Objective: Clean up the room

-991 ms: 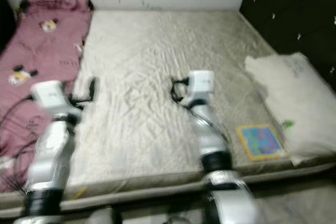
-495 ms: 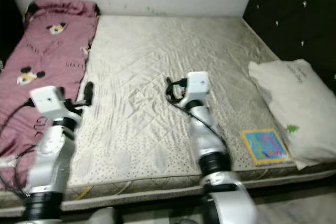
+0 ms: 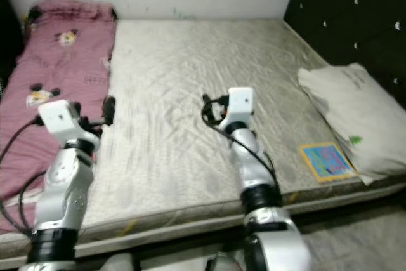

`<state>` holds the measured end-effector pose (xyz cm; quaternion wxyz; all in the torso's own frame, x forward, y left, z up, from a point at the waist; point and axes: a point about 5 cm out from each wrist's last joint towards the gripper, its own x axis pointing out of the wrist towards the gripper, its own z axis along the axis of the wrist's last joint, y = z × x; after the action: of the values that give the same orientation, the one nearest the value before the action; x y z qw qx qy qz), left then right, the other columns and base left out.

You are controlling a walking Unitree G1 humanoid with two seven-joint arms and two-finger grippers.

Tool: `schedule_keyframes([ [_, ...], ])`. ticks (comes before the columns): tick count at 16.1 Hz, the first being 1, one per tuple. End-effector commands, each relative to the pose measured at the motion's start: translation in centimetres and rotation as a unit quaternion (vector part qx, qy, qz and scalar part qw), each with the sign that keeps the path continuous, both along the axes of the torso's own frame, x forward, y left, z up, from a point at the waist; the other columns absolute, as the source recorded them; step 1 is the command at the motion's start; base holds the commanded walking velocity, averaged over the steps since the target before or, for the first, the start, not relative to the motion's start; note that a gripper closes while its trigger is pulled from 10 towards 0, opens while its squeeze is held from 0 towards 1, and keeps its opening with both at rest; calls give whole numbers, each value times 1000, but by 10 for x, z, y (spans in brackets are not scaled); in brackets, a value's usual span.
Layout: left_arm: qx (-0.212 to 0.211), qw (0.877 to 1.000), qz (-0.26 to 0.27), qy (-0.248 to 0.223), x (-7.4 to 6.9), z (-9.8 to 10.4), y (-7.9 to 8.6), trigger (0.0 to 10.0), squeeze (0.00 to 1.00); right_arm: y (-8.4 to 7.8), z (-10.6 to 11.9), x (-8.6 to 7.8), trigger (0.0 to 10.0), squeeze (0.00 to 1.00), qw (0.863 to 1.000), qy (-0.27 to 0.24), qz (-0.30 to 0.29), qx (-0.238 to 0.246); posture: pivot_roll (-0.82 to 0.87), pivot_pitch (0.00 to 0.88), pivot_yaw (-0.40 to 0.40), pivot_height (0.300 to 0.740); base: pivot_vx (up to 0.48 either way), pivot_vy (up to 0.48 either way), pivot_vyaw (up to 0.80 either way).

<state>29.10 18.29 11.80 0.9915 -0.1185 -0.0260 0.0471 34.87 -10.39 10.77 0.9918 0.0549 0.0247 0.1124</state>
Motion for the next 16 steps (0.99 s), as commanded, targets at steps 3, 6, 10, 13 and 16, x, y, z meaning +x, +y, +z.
schedule_keyframes([
  [3,-1,1000,-10,-4,2,3,-3,10000,0,0,6,3,10000,0,1000,-9,8,-4,-19,0,-53,740,0,480,0],
  [6,0,1000,-10,-4,2,3,-3,10000,0,2,6,2,10000,0,1000,-13,11,-12,-17,0,-53,740,0,480,400],
  [10,1,1000,-10,-5,3,3,-3,10000,0,1,5,2,10000,0,1000,-11,12,-14,-16,0,-54,740,0,480,786],
  [13,2,1000,-11,-3,3,3,-3,10000,0,1,4,2,10000,0,1000,-8,10,-13,-17,0,-55,740,0,480,0],
  [16,2,1000,-10,-1,3,2,-3,10000,0,1,4,3,10000,0,1000,-9,8,-14,-17,0,-56,740,0,480,0],
])
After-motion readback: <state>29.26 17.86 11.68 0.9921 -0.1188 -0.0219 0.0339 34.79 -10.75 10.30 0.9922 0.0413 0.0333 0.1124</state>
